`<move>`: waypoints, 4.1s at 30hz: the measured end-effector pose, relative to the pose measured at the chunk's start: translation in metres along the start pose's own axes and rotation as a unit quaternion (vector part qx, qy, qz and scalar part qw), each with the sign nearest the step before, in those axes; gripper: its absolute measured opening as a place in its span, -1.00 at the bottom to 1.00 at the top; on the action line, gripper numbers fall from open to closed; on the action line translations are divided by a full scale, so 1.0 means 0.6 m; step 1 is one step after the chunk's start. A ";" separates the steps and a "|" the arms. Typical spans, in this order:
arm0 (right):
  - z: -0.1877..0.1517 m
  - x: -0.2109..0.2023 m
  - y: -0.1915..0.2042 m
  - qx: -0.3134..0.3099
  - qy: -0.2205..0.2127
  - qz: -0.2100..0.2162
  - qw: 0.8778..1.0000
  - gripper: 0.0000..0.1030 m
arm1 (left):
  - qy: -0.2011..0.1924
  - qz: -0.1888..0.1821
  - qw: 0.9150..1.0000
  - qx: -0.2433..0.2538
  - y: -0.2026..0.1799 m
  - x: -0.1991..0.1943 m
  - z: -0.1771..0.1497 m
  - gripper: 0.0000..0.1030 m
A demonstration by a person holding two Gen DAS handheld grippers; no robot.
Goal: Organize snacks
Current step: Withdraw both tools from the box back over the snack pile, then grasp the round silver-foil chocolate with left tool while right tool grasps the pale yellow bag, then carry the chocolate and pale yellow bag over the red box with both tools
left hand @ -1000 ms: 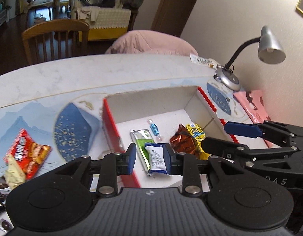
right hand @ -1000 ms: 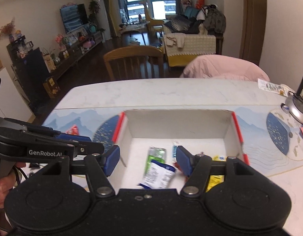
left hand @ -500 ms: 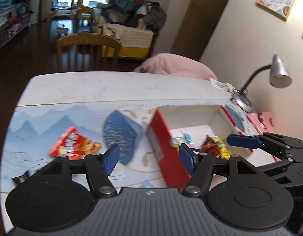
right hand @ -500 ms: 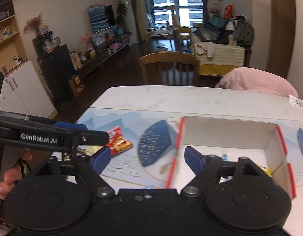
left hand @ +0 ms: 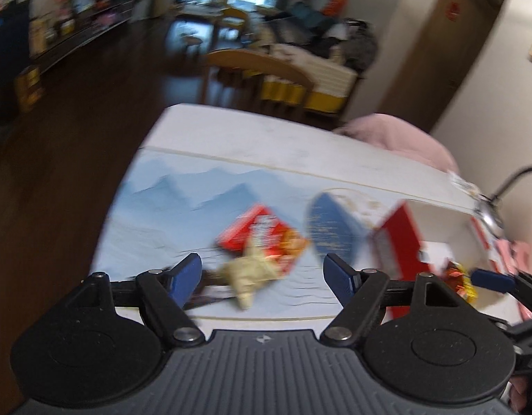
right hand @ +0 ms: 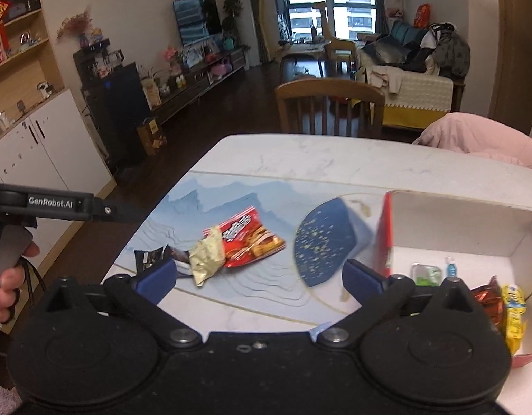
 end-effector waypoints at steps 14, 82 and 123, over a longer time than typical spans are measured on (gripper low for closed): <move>0.007 0.107 0.068 -0.038 0.048 0.005 0.998 0.98 | 0.058 0.072 0.995 -0.037 0.120 0.056 -0.063 0.50; 0.025 0.140 0.092 -0.100 0.053 0.042 0.993 -0.26 | 0.055 0.083 0.993 0.061 0.070 0.064 -0.144 -0.10; -0.058 -0.070 -0.369 0.062 0.003 -0.128 0.990 -0.26 | 0.075 -0.087 0.964 0.241 -0.463 0.192 -0.061 -0.10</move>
Point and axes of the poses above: each gripper's, at about its wrist camera, not at the fingertips, and x roughly the way its jaws point, y to its left, z to its top, the point moved 1 cm from there along x, roughly the way its jaws point, and after that the axes turned 7 degrees about -z, right-handed, at the moved point
